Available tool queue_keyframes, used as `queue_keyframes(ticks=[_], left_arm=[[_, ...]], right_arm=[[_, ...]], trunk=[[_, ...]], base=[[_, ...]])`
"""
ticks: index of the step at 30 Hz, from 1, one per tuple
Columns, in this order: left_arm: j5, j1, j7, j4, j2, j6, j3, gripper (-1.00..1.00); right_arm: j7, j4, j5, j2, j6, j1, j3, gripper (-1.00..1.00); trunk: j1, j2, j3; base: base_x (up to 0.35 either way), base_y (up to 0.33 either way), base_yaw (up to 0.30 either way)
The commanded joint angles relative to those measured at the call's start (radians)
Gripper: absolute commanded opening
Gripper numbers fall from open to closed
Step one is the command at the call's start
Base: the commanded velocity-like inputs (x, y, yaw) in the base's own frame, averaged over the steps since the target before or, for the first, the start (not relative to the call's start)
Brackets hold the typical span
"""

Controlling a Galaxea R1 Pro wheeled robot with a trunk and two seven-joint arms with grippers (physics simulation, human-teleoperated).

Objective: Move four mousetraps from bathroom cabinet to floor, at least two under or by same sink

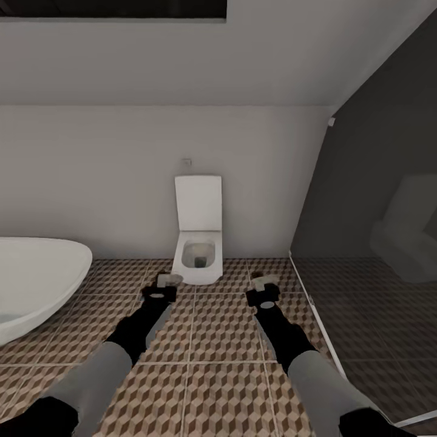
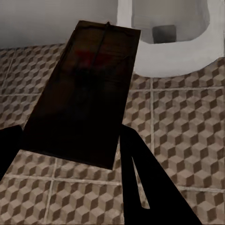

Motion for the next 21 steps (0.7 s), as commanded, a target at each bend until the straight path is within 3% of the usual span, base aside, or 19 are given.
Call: queue_keyframes(ticks=[1,3,5,6,7,9,12,21], left_arm=[[0.009,-0.002,0.007,0.097,-0.003,-0.071,-0.007,-1.0],[0.009,-0.003,-0.043,0.282,-0.017,-0.313,-0.013,-1.0],[0.008,-0.004,-0.119,0.421,-0.025,-0.462,-0.015,-1.0],[0.008,-0.004,-0.179,0.494,-0.026,-0.575,-0.017,-1.0],[0.007,-0.004,-0.186,0.501,-0.025,-0.596,-0.017,-1.0],[0.008,-0.004,-0.203,0.522,-0.02,-0.707,-0.018,-1.0],[0.009,-0.004,-0.209,0.532,-0.012,-0.8,-0.018,-1.0],[0.008,-0.003,-0.207,0.531,-0.021,-0.843,-0.018,-1.0]], right_arm=[[-0.005,0.048,0.01,0.0,-0.036,-0.002,0.004,-1.0],[0.006,0.178,0.01,0.001,-0.169,-0.004,0.003,-1.0],[0.03,0.257,0.01,0.001,-0.233,-0.005,0.0,-1.0],[0.068,0.293,0.01,-0.002,-0.267,-0.006,-0.002,-1.0],[0.075,0.297,0.009,-0.003,-0.272,-0.006,-0.003,-1.0],[0.103,0.31,0.001,-0.003,-0.29,-0.006,-0.003,-1.0],[0.113,0.317,-0.003,0.0,-0.303,-0.006,-0.001,-1.0],[0.115,0.32,-0.003,-0.003,-0.316,-0.006,-0.001,-1.0]], trunk=[[0.0,-0.001,-0.001],[0.0,-0.001,-0.001],[0.0,-0.001,-0.001],[0.0,-0.001,-0.001],[0.0,-0.001,-0.001],[0.0,-0.001,-0.001],[0.0,-0.001,-0.001],[0.0,-0.001,-0.001]], base=[[0.0,0.0,0.0],[0.0,0.0,0.0],[0.0,0.0,0.0],[0.0,0.0,0.0],[0.0,0.0,0.0],[0.0,0.0,0.0],[0.0,0.0,0.0],[0.0,0.0,0.0]])
